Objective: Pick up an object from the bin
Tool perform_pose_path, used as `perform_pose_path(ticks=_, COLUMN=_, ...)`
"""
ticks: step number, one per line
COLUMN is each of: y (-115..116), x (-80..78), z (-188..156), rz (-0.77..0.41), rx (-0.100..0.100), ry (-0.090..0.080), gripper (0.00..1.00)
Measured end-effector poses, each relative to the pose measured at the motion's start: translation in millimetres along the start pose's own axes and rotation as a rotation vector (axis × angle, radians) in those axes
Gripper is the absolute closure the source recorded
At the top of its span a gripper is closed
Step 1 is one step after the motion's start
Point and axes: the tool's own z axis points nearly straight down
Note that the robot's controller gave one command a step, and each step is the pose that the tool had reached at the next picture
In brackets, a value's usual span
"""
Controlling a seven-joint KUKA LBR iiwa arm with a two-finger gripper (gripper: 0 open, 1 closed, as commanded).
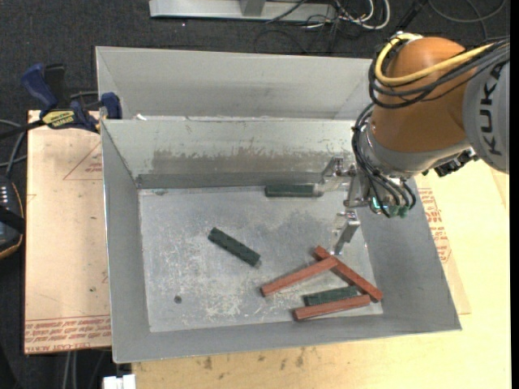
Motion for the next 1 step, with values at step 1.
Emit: perform_pose_path(ticks=1, y=0.0, x=-1.4, z=-4.5, rz=0.0, rx=0.0, ry=-0.008, gripper=0.0)
